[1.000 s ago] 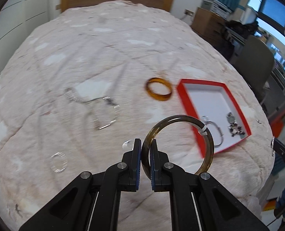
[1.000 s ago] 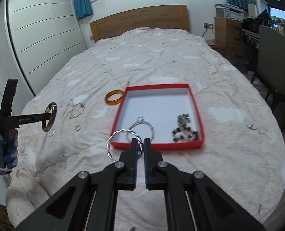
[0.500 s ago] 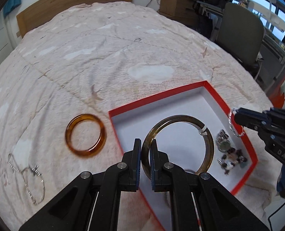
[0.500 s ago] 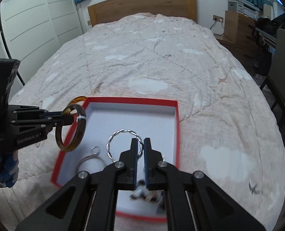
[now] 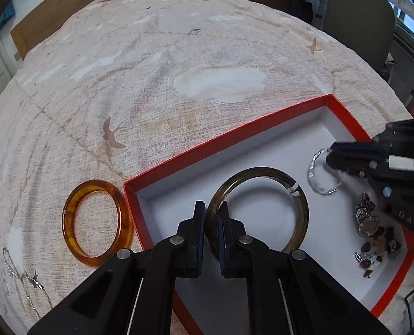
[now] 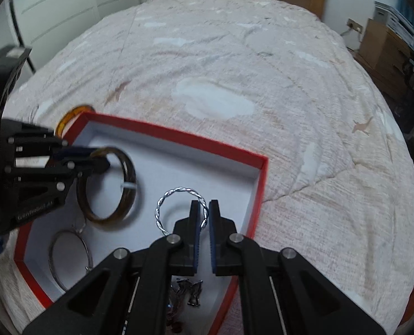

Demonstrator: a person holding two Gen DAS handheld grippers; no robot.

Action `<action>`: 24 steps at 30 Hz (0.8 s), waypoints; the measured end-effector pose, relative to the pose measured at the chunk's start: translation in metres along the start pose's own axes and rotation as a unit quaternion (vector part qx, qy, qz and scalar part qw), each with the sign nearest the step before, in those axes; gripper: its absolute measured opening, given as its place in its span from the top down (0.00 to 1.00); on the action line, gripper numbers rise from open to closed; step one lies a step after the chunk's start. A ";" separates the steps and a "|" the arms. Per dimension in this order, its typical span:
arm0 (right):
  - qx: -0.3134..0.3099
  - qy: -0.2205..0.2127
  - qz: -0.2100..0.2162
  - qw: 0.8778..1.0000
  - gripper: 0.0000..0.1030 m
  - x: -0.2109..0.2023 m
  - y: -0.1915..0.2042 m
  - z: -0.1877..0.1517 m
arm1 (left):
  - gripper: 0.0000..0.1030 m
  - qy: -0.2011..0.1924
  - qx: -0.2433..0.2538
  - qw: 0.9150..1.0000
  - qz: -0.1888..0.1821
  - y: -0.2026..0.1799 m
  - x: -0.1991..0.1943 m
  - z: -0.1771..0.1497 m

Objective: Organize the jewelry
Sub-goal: 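Carry the dark brown bangle in the left tool while the right tool carries the twisted hoop to the box, then open the left tool to drop the bangle while the right tool releases the hoop in the box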

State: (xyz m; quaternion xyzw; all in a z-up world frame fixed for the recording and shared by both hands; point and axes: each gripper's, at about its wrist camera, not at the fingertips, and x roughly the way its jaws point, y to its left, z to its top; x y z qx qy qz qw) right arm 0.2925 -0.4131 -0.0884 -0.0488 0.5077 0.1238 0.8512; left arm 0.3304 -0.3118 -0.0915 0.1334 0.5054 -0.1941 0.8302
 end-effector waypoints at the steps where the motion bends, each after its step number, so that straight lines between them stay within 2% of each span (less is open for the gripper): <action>1: -0.009 0.007 -0.001 1.000 0.94 0.003 0.003 -0.001 | 0.90 0.000 -0.003 1.000 0.000 0.001 0.000 0.000; 3: -0.026 0.021 -0.005 0.999 0.94 0.008 0.008 -0.002 | 0.88 0.001 -0.010 1.000 0.002 0.003 0.002 0.001; 7: -0.024 0.019 -0.009 0.999 0.93 0.007 0.008 -0.003 | 0.88 -0.001 -0.016 1.000 0.002 0.004 0.001 0.001; 8: -0.024 0.018 -0.010 0.999 0.93 0.006 0.009 -0.003 | 0.86 -0.003 -0.019 1.000 -0.005 0.004 -0.002 0.001; 10: -0.021 0.012 -0.017 1.000 0.93 -0.001 0.009 -0.003 | 0.76 -0.008 -0.026 0.999 -0.018 0.005 -0.007 0.000; 13: -0.008 -0.002 -0.025 1.000 0.93 -0.018 0.004 -0.003 | 0.72 -0.021 -0.037 0.999 -0.021 0.008 -0.021 -0.001; 18: 0.020 -0.030 -0.041 0.999 0.92 -0.063 0.003 -0.009 | 0.63 -0.057 -0.069 0.995 -0.035 0.016 -0.066 -0.012; 20: 0.043 -0.046 -0.043 0.997 0.86 -0.087 0.006 -0.017 | 0.62 -0.066 -0.079 0.994 -0.045 0.017 -0.086 -0.023; 24: 0.077 -0.076 -0.034 0.994 0.77 -0.125 0.026 -0.032 | 0.60 -0.073 -0.072 0.994 -0.041 0.018 -0.129 -0.053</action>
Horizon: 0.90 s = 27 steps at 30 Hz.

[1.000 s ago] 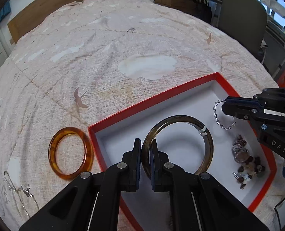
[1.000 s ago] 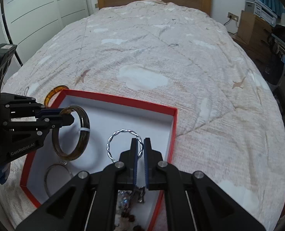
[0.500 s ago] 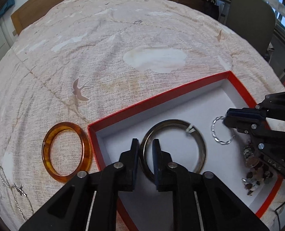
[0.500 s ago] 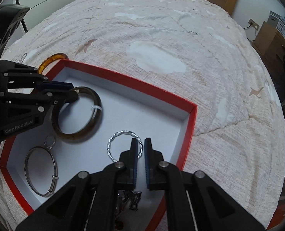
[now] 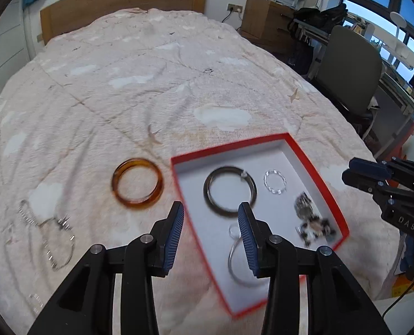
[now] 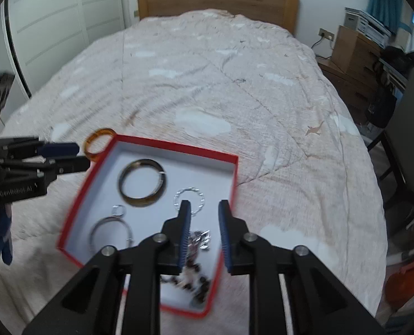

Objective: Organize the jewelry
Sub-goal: 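Open the left tool to drop the bangle while the right tool releases the hoop in the box, then move the left tool to the second twisted hoop while the right tool approaches the small silver ring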

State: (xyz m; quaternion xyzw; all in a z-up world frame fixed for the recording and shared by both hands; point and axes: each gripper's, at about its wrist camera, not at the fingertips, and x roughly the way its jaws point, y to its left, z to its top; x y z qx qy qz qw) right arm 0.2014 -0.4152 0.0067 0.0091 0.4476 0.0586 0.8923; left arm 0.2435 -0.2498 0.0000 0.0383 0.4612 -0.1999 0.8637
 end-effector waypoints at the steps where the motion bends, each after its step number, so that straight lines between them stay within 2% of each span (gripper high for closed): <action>1: 0.001 -0.004 0.000 1.000 0.77 -0.006 0.005 -0.002 | 0.60 -0.001 0.002 1.000 0.002 0.002 -0.014 -0.007; 2: 0.003 -0.011 0.005 1.000 0.77 -0.017 0.015 -0.006 | 0.59 -0.006 0.002 1.000 0.005 0.005 -0.023 -0.012; 5: 0.007 -0.028 0.022 0.999 0.77 -0.043 0.042 -0.013 | 0.48 -0.030 -0.001 0.999 0.026 0.019 -0.066 -0.034; 10: 0.001 -0.059 0.044 0.997 0.77 -0.081 0.089 -0.022 | 0.42 -0.058 -0.020 0.997 0.050 0.050 -0.118 -0.061; 17: 0.007 -0.085 0.064 0.994 0.77 -0.113 0.137 -0.037 | 0.33 -0.094 -0.075 0.990 0.078 0.100 -0.185 -0.107; 19: 0.010 -0.089 0.071 0.994 0.77 -0.119 0.149 -0.042 | 0.28 -0.100 -0.094 0.987 0.082 0.112 -0.197 -0.123; 27: 0.017 -0.093 0.086 0.992 0.77 -0.134 0.189 -0.061 | 0.25 -0.115 -0.158 0.975 0.107 0.159 -0.229 -0.186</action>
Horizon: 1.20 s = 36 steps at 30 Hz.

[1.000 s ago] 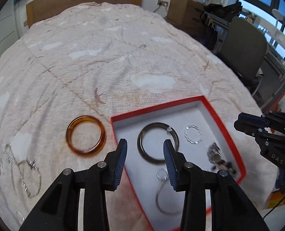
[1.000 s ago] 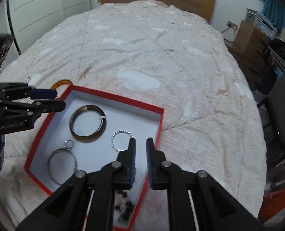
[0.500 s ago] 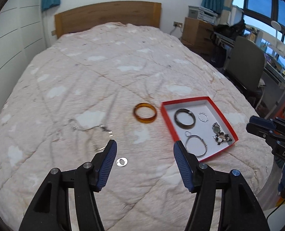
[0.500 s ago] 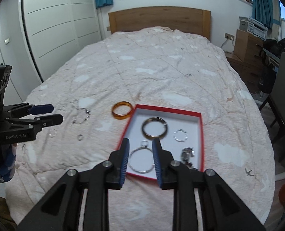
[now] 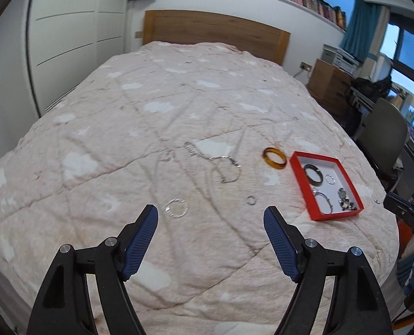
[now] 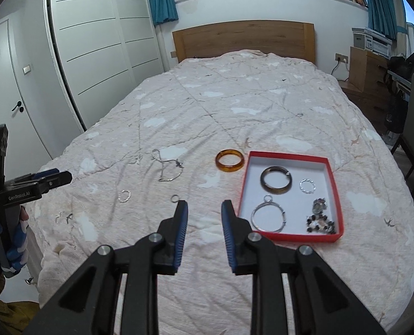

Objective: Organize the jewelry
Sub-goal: 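Move the left tool to the second twisted hoop while the right tool approaches the small silver ring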

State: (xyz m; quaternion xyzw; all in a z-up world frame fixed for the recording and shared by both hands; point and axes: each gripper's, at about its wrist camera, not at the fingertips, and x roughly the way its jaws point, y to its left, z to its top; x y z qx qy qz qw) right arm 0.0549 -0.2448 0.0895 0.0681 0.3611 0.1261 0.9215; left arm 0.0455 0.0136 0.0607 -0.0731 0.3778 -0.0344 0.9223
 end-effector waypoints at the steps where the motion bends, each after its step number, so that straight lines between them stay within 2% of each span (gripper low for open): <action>1: -0.001 0.001 0.002 1.000 0.77 0.000 0.004 -0.002 | 0.25 -0.001 -0.008 1.000 0.003 0.007 -0.003 -0.004; 8: -0.008 0.010 0.006 1.000 0.76 0.006 0.018 -0.008 | 0.25 0.008 -0.045 0.998 0.037 0.053 -0.005 -0.030; 12: -0.006 0.016 0.015 1.000 0.76 0.019 0.017 -0.008 | 0.25 0.010 -0.048 0.997 0.051 0.063 0.004 -0.036; 14: -0.005 0.023 0.019 1.000 0.76 0.030 0.015 -0.009 | 0.25 0.014 -0.047 0.998 0.045 0.063 0.010 -0.037; 18: -0.001 0.044 0.027 0.999 0.76 0.052 0.013 -0.013 | 0.26 0.028 -0.029 0.999 0.005 0.053 0.031 -0.035; 24: -0.003 0.077 0.041 0.996 0.76 0.094 0.013 -0.016 | 0.36 0.062 -0.006 0.998 -0.030 0.043 0.080 -0.024; 28: -0.005 0.096 0.051 0.994 0.76 0.127 0.012 -0.011 | 0.43 0.084 -0.006 0.996 -0.037 0.044 0.116 -0.017; 36: -0.011 0.130 0.072 0.989 0.75 0.190 0.011 -0.008 | 0.43 0.107 0.003 0.994 -0.026 0.051 0.176 0.000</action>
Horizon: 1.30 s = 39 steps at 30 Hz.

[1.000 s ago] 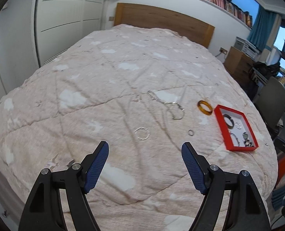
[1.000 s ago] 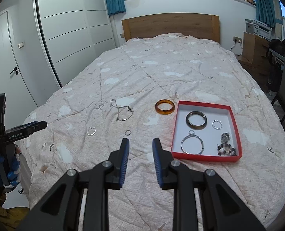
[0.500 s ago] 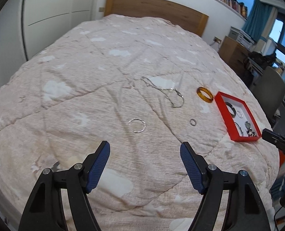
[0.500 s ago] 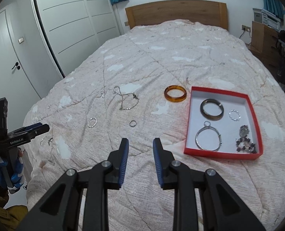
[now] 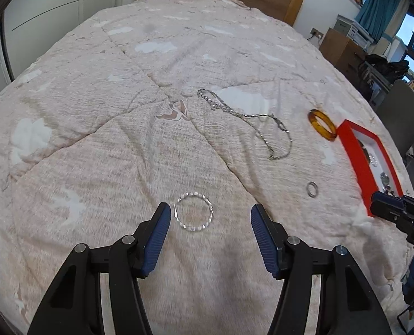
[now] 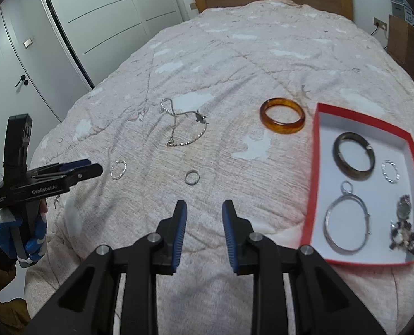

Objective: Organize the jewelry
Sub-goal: 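Move the left tool to the second twisted hoop while the right tool approaches the small silver ring, then close the left tool on the twisted hoop while the right tool grasps the small silver ring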

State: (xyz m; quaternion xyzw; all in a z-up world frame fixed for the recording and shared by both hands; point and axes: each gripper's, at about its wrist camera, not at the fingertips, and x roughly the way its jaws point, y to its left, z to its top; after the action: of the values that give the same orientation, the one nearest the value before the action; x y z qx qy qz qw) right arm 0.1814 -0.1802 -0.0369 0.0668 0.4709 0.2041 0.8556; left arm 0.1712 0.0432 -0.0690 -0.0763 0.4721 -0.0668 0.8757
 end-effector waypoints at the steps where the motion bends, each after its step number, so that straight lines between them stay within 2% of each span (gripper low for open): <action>1: -0.001 0.003 0.003 1.000 0.75 0.007 0.000 0.002 | 0.43 0.003 0.002 1.000 0.002 0.001 0.007 0.003; 7: -0.007 0.018 0.019 1.000 0.75 0.040 0.000 0.012 | 0.43 0.018 0.012 1.000 0.012 0.012 0.034 0.010; 13: -0.015 0.025 0.025 0.999 0.75 0.066 0.001 0.022 | 0.43 0.038 0.026 0.999 0.003 0.015 0.045 -0.003; 20: -0.027 0.040 0.029 0.998 0.69 0.088 0.008 0.024 | 0.41 0.040 0.033 0.999 0.003 0.012 0.053 -0.009; 26: -0.041 0.045 0.014 0.998 0.69 0.098 0.015 0.025 | 0.42 0.039 0.045 0.998 0.013 0.009 0.057 -0.012; 32: -0.059 0.047 -0.008 0.997 0.70 0.104 0.021 0.022 | 0.49 0.035 0.055 0.997 0.027 0.005 0.059 -0.015; 36: -0.058 0.051 -0.007 0.997 0.81 0.102 0.020 0.021 | 0.57 0.034 0.061 0.997 0.030 0.002 0.058 -0.016; 39: -0.054 0.051 -0.004 0.997 0.81 0.096 0.021 0.019 | 0.59 0.036 0.058 0.997 0.029 0.002 0.056 -0.016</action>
State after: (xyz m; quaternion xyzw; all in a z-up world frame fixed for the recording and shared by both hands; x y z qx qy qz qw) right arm 0.2369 -0.1204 -0.0946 0.0076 0.5027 0.2287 0.8336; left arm 0.1880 0.0332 -0.1240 -0.0087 0.5005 -0.0714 0.8627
